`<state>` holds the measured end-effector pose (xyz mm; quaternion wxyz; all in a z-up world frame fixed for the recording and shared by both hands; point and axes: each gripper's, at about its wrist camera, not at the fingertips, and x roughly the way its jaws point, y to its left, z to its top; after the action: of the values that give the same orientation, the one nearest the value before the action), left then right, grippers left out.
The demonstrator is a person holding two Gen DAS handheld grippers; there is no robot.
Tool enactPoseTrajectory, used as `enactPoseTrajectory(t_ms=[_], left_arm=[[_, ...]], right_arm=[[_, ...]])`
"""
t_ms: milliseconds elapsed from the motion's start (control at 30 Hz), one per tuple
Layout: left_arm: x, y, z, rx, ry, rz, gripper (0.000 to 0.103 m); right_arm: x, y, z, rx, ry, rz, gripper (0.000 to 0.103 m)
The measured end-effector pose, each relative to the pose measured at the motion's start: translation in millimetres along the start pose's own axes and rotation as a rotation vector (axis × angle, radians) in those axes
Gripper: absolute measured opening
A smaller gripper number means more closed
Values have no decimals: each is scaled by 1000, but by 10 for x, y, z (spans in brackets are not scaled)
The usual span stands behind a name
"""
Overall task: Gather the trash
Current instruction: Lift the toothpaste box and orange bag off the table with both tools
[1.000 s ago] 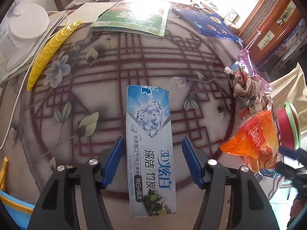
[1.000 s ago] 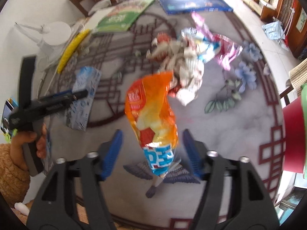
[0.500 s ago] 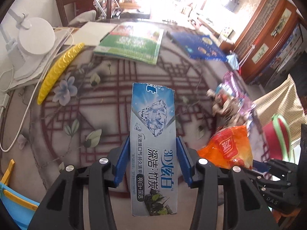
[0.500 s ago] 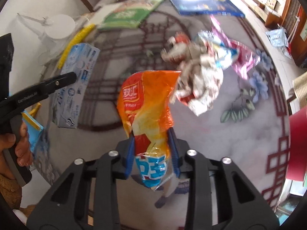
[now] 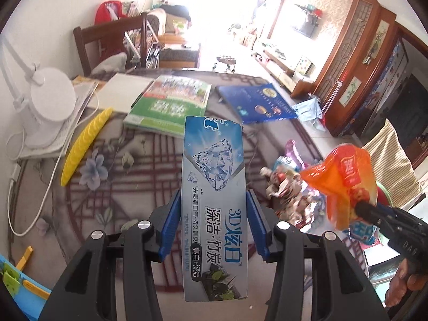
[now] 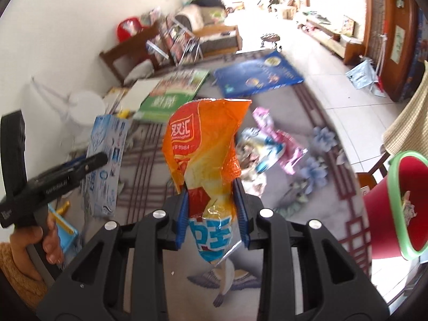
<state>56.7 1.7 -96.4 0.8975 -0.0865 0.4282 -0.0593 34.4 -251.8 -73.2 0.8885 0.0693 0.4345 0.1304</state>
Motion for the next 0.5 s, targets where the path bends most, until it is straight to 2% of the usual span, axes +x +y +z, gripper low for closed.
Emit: enactPoseTrajectory(t_ms=[233, 500], left_arm=[[-31, -182, 37, 29, -7, -25, 45], [-44, -330, 41, 48, -13, -34, 45]], right_arm=[[-160, -90, 61, 26, -48, -3, 31], [-212, -186, 53, 38, -50, 0, 31]])
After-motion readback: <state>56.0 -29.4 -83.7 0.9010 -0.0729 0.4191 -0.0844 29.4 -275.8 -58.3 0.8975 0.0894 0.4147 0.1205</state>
